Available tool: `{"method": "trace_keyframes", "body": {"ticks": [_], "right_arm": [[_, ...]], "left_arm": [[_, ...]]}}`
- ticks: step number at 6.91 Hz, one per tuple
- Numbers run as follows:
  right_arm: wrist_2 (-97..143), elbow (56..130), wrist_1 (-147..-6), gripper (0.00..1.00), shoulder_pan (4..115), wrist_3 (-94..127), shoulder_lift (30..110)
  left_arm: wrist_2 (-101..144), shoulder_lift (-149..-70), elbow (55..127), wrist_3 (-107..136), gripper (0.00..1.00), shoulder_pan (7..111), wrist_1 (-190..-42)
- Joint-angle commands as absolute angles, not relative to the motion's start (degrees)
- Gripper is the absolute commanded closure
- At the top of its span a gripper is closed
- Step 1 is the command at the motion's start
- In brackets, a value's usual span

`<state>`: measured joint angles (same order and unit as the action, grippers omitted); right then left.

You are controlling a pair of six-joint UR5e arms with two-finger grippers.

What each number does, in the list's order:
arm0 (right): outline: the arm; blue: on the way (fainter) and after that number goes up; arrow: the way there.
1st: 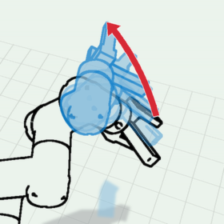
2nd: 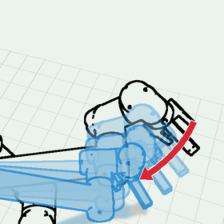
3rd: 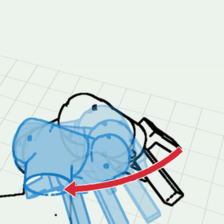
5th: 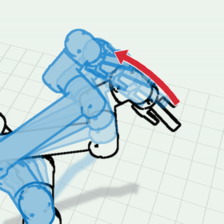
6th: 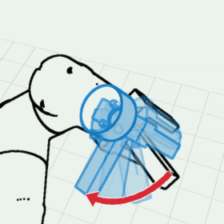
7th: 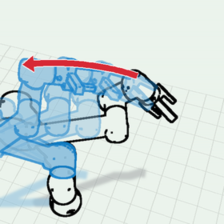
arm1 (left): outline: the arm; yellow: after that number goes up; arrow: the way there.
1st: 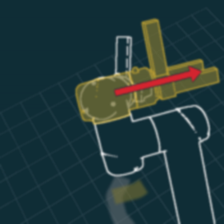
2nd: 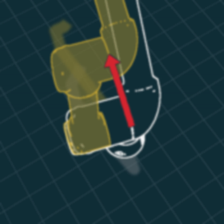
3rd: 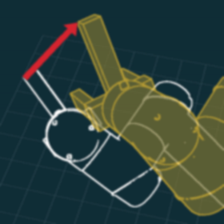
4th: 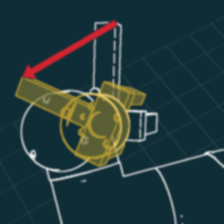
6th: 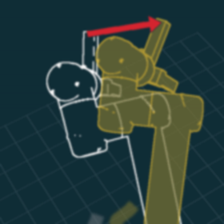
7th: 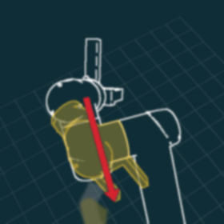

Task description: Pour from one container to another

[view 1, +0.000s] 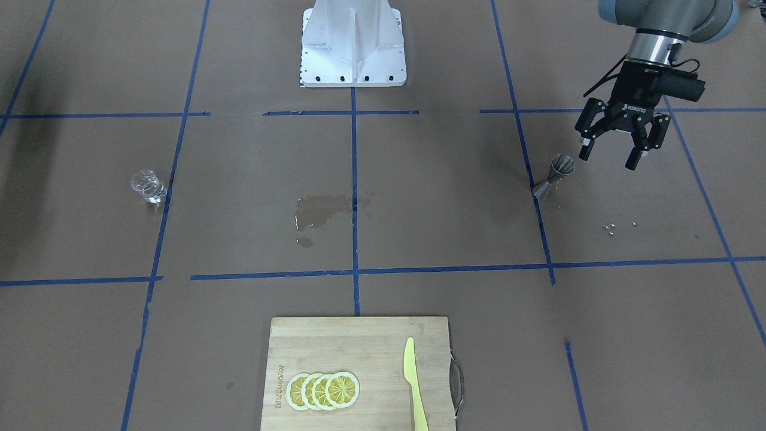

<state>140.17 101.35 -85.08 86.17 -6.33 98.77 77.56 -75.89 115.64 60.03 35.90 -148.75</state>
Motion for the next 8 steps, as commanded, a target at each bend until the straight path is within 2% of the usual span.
{"method": "trace_keyframes", "body": {"ticks": [1, 2, 3, 5, 8], "right_arm": [[140.1, 101.3, -85.1, 0.00, 86.1, -6.4, 98.8], [140.2, 101.2, -85.1, 0.00, 86.1, -6.4, 98.7], [140.3, 101.2, -85.1, 0.00, 86.1, -6.3, 98.7], [140.3, 101.2, -85.2, 0.00, 86.1, -6.3, 98.7], [140.4, 101.4, -85.1, 0.00, 86.1, -6.3, 98.8]], "left_arm": [[54.9, -73.4, 117.5, 62.0, 0.01, 22.2, -152.0], [43.2, -73.0, 117.3, 62.2, 0.01, 14.7, -151.8], [37.8, -72.7, 115.6, 62.4, 0.01, 11.5, -151.4], [33.2, -72.8, 110.1, 68.4, 0.01, 8.5, -151.4], [32.1, -75.8, 105.8, 71.0, 0.01, 7.9, -151.4]]}}
